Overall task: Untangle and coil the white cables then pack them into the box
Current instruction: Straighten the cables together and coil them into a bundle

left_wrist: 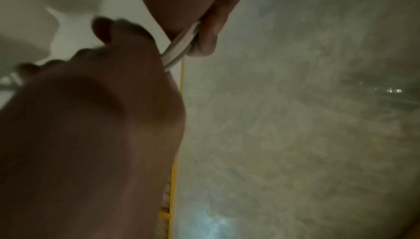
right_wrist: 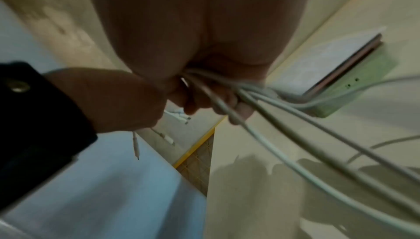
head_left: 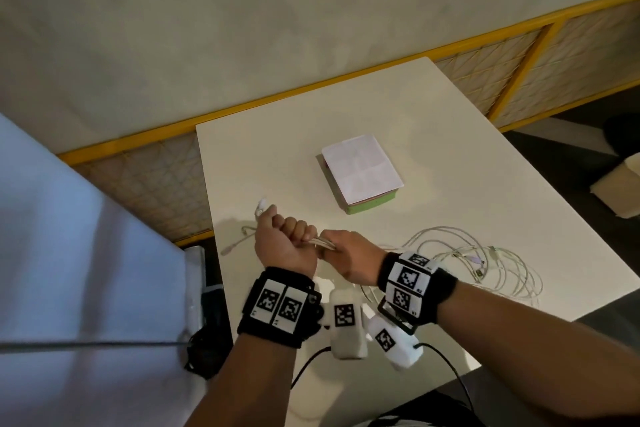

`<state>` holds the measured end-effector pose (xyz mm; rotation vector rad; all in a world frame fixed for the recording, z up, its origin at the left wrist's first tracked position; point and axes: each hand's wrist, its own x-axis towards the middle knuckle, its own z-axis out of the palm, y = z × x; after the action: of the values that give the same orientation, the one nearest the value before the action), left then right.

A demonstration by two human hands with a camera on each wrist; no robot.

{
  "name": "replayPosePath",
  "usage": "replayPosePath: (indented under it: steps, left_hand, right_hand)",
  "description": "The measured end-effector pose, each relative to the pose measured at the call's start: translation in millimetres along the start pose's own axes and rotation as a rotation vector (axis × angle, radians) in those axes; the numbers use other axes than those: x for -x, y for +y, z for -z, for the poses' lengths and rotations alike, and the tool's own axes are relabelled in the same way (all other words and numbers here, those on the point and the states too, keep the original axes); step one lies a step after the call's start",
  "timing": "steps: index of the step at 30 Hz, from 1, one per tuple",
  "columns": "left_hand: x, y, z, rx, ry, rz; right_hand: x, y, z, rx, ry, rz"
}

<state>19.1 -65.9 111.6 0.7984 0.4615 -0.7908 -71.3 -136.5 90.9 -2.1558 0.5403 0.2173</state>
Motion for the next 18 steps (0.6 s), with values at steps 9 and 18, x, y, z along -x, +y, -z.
replayPosePath:
  steps: [9,18]
  left_hand:
    - [-1,2,16,-0.045,-0.014,0.066]
    - [-18,28,30,-0.013,0.059,0.032]
  right_hand:
    - [15,0,9,0.23,-0.009,0.019]
    - [35,18,21,0.297,-0.02,-0.1]
